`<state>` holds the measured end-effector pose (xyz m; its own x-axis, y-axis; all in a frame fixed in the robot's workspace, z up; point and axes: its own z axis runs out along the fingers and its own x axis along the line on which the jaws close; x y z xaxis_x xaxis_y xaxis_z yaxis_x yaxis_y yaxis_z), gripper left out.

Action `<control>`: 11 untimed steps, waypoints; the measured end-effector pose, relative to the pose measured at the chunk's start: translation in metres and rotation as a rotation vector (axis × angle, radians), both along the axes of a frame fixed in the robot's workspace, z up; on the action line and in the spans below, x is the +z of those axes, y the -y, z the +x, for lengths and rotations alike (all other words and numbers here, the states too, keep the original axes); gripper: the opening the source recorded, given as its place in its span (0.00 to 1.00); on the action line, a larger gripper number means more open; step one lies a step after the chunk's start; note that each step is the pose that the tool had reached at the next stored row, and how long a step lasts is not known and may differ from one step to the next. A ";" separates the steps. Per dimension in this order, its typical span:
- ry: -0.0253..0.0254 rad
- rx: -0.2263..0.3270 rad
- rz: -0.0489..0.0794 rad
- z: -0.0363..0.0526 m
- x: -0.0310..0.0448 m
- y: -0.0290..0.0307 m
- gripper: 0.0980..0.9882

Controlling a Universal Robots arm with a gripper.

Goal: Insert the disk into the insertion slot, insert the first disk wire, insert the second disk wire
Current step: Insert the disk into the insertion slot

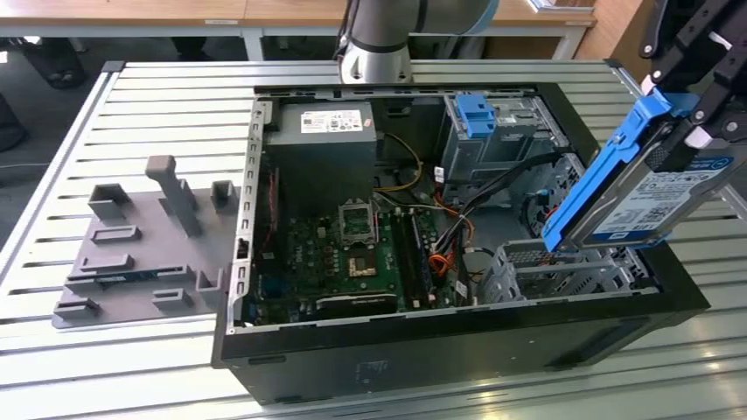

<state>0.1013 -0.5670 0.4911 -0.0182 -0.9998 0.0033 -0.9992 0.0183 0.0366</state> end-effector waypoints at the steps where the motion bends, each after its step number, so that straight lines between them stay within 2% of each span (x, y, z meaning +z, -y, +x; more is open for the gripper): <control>1: 0.0029 0.000 0.000 -0.0010 -0.0002 0.0000 0.30; 3: 0.0080 0.000 0.000 -0.0014 -0.0002 0.0001 0.30; 4: 0.0131 0.001 0.000 -0.0018 -0.0003 0.0000 0.30; 6: 0.0333 0.002 0.000 -0.0035 -0.0006 0.0000 0.30; 7: 0.0400 0.002 0.000 -0.0043 -0.0013 0.0000 0.30; 11: 0.0409 0.002 0.002 -0.0058 -0.0043 -0.0005 0.30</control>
<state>0.0955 -0.5665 0.4868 -0.0166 -0.9999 0.0004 -0.9999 0.0166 -0.0043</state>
